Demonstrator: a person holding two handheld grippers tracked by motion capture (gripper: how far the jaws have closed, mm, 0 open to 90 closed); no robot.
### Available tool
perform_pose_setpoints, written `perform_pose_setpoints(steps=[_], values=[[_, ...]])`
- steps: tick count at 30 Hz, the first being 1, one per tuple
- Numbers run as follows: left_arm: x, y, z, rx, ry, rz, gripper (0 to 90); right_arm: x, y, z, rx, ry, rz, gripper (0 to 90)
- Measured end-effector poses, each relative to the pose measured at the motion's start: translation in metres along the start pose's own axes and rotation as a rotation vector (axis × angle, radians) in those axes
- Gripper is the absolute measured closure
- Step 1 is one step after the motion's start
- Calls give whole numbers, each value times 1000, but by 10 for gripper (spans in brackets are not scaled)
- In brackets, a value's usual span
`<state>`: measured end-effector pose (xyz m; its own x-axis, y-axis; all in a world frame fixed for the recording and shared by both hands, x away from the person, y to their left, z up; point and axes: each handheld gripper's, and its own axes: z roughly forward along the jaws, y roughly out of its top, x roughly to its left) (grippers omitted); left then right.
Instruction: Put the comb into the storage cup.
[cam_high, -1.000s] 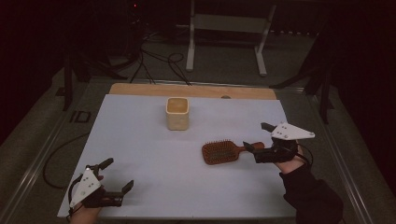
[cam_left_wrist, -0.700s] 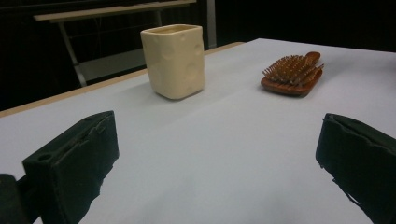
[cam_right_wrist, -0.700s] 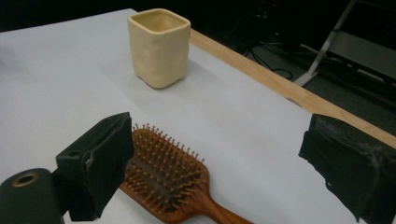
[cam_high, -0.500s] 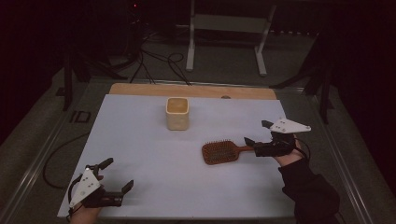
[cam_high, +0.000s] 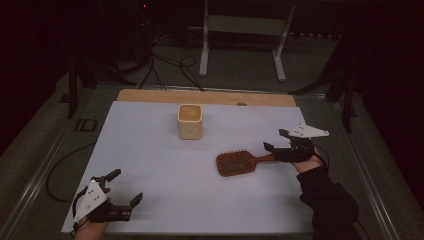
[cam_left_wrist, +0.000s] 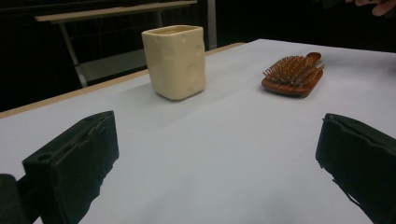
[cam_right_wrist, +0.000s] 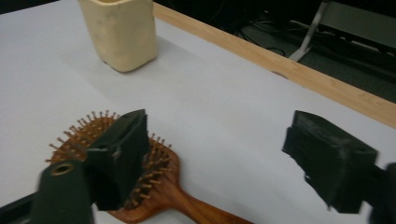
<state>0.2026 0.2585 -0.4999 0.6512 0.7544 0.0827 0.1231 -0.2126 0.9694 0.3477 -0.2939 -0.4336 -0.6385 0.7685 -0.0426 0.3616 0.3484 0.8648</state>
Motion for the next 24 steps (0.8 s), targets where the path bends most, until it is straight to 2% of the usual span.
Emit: perform_pose_setpoints(steps=[4, 15, 21, 24], values=[[0, 0, 0, 0, -1, 1, 0, -5, -5, 5, 19, -15, 15, 274], [0, 0, 0, 1, 0, 0, 0, -12, -18, 16, 83, -52, 13, 496], [0, 0, -1, 0, 2, -1, 0, -15, -22, 21, 113, -81, 19, 663], [0, 0, 0, 3, 0, -1, 0, -17, -24, 23, 129, -81, 19, 744]])
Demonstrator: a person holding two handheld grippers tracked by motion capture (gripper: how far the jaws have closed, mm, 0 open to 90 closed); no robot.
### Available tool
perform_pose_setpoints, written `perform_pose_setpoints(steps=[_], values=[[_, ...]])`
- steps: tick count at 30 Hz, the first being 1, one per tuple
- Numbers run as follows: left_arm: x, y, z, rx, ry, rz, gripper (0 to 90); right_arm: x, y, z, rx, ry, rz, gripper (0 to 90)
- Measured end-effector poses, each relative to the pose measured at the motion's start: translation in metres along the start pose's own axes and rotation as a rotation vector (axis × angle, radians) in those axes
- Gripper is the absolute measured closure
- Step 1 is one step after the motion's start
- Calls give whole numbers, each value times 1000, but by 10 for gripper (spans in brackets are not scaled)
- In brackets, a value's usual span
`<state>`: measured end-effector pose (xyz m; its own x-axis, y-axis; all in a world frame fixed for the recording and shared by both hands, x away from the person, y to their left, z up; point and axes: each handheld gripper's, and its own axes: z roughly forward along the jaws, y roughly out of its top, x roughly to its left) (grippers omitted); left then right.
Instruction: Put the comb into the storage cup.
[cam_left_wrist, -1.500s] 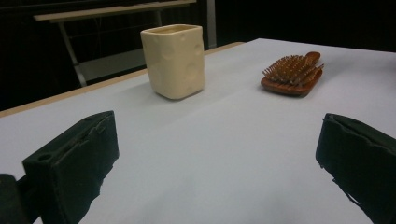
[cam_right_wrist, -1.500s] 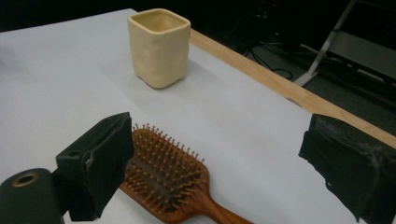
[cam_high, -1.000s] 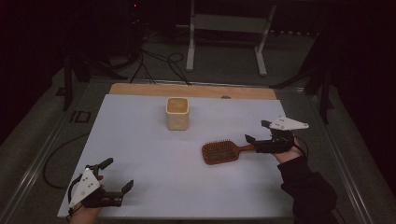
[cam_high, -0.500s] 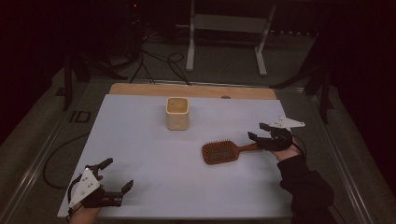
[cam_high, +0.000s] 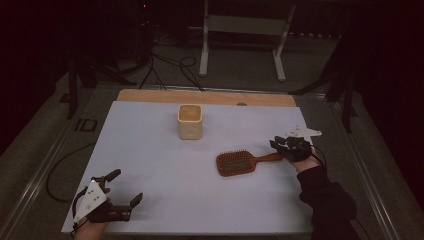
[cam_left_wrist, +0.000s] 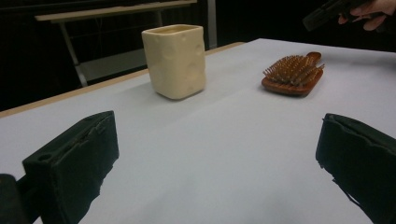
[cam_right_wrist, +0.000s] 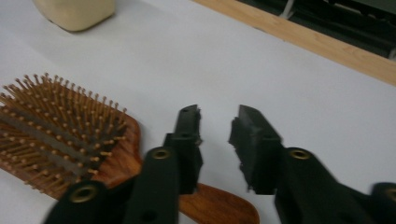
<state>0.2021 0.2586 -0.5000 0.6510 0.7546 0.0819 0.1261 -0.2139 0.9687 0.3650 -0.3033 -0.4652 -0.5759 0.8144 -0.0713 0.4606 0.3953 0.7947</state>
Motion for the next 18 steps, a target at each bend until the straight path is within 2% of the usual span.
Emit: perform_pose_setpoints(steps=[3, 6, 7, 18], values=[[0, 0, 0, -2, 1, 0, 0, 0, -1, 3, 18, -14, -13, 808], [0, 0, 0, 0, -1, 0, 0, 0, -2, 3, 18, -11, -9, 821], [0, 0, 0, -2, -1, 1, 0, -2, -3, 6, 32, -26, -4, 887], [0, 0, 0, 1, -2, 2, 0, -4, -10, 22, 106, -57, -13, 900]])
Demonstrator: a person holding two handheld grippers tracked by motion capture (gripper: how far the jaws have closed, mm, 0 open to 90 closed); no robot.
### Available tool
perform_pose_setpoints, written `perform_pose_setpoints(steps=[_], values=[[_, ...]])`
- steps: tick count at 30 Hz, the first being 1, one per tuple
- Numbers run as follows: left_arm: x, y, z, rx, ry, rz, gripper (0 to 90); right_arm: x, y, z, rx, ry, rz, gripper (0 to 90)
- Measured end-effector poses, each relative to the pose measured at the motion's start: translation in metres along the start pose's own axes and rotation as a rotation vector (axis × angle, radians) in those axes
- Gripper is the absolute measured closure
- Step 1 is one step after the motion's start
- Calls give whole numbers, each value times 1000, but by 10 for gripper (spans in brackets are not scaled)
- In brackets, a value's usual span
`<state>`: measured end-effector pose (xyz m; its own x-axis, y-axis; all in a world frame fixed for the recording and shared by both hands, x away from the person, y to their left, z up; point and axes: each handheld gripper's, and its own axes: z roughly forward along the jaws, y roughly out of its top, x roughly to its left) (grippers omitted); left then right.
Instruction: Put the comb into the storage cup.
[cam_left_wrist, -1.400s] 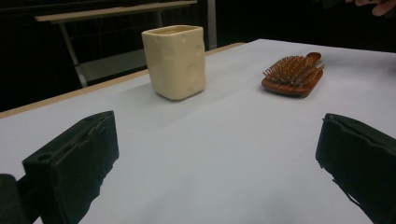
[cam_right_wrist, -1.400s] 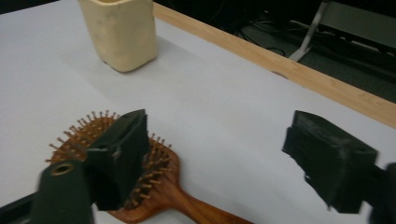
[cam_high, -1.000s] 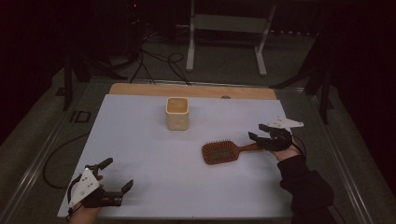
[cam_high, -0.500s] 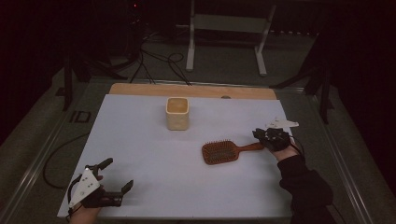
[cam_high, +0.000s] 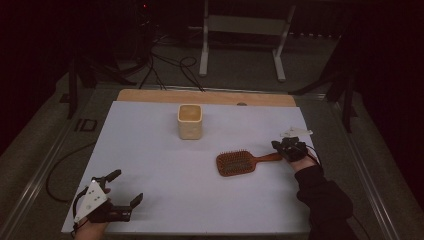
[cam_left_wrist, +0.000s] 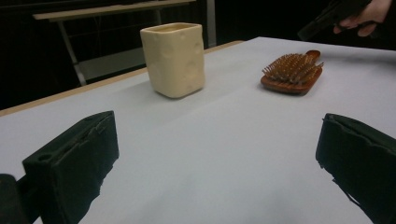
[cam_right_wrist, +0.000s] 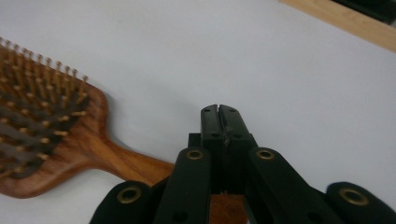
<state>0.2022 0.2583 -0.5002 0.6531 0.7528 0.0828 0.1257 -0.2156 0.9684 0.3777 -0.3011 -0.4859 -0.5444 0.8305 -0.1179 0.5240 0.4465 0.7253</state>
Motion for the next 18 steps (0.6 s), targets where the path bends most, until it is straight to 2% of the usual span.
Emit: perform_pose_setpoints(steps=[18], values=[[0, 0, 0, -2, 2, -4, 0, -2, -5, 16, 65, 17, -14, 900]])
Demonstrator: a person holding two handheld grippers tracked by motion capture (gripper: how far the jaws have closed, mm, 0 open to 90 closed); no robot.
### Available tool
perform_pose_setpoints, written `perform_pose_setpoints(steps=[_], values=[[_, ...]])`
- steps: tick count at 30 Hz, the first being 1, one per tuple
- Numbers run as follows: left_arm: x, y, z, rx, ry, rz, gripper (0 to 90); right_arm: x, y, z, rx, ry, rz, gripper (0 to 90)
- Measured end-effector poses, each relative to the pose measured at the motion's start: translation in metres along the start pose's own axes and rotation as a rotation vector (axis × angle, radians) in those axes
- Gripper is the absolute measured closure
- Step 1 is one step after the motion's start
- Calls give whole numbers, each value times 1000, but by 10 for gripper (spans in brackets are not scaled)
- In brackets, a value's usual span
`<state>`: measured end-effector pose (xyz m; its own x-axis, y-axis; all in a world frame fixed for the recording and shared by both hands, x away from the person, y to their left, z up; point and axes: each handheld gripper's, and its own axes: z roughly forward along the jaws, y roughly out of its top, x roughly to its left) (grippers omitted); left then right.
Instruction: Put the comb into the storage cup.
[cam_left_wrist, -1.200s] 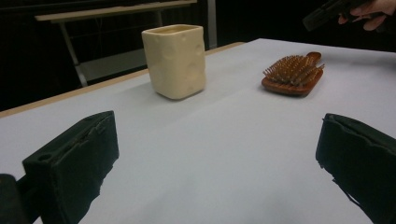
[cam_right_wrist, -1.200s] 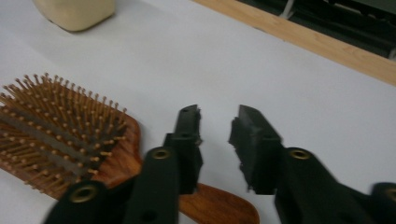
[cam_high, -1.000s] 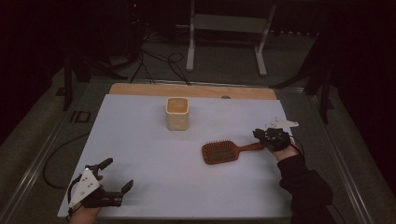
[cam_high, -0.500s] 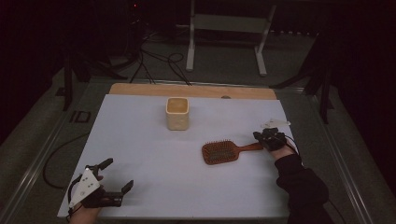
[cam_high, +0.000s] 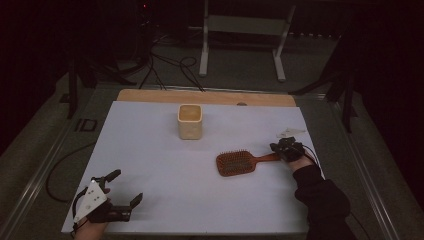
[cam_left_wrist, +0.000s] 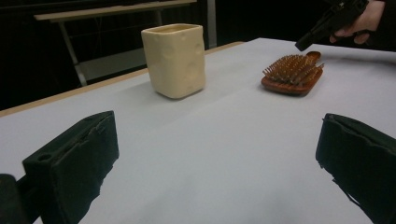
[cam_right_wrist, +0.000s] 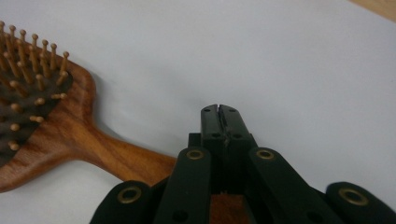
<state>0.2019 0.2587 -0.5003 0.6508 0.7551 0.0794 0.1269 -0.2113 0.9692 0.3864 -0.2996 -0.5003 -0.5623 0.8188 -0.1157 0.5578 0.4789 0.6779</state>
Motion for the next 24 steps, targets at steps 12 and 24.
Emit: perform_pose_setpoints(steps=[12, 24], values=[[0, 0, 0, -1, 0, -1, 0, 2, -4, 4, 26, 6, -6, 900], [0, 0, 0, 1, 1, 0, 0, 8, -10, 0, 41, 17, -20, 900]])
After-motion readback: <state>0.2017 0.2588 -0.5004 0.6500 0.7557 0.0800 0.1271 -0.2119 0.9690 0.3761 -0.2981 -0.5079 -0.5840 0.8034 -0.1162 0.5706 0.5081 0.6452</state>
